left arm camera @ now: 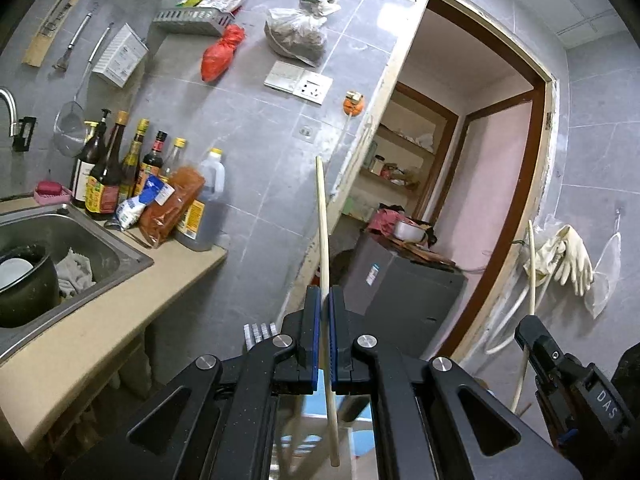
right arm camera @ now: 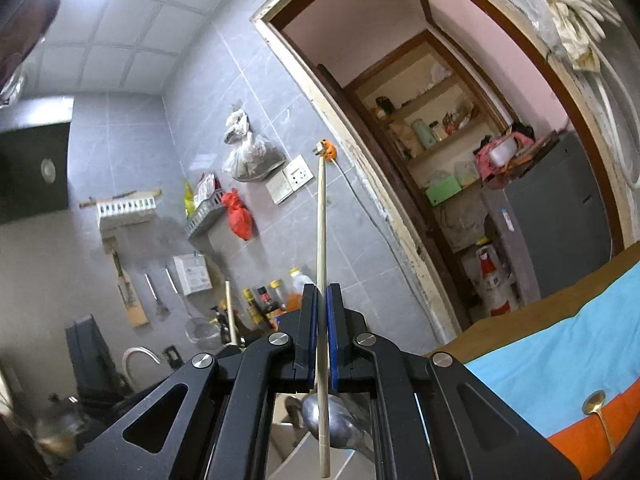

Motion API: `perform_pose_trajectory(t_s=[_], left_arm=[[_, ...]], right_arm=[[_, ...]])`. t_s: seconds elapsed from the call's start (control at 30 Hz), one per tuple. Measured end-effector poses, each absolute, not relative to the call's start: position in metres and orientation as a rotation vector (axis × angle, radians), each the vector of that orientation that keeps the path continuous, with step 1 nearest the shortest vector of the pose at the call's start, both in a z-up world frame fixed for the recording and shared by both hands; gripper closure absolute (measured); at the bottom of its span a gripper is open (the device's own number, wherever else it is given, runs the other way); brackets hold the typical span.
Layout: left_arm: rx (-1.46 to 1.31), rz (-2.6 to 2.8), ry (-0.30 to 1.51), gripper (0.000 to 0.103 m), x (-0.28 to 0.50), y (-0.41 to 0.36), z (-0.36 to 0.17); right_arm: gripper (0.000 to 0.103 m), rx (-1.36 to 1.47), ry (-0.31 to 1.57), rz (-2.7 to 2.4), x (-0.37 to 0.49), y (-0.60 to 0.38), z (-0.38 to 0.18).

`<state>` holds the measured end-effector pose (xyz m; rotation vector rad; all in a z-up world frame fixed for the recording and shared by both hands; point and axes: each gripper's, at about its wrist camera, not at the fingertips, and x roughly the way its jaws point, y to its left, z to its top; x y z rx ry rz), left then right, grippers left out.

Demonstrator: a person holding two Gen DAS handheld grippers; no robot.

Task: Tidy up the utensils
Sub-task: 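Carry the chopstick over the caddy with the left tool while the right tool carries its chopstick, then release the chopstick into the caddy while the right tool releases its chopstick there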

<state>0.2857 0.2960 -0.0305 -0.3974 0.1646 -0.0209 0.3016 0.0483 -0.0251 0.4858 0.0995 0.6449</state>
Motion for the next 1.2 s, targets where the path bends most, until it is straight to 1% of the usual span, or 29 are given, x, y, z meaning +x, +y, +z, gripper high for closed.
perform_pose_trajectory(t_s=[0.4, 0.57, 0.83, 1.0, 1.2], left_arm=[[-0.399, 0.007, 0.080, 0.101, 0.269, 0.289, -0.043], [-0.363, 0.011, 0.036, 0.101, 0.258, 0.285, -0.047], [-0.310, 0.023, 0.031, 0.101, 0.256, 0.273, -0.057], [-0.271, 0.026, 0.061, 0.101, 0.258, 0.265, -0.065], [-0.274, -0.056, 0.199, 0.101, 0.263, 0.269, -0.070]], right_arm=[[0.100, 0.329, 0.069, 0.550, 0.298, 0.071, -0.044], [0.100, 0.321, 0.077, 0.535, 0.292, 0.072, -0.051], [0.100, 0.333, 0.089, 0.535, 0.288, 0.070, -0.059], [0.100, 0.328, 0.093, 0.543, 0.285, 0.070, -0.062], [0.099, 0.303, 0.137, 0.541, 0.282, 0.068, -0.064]])
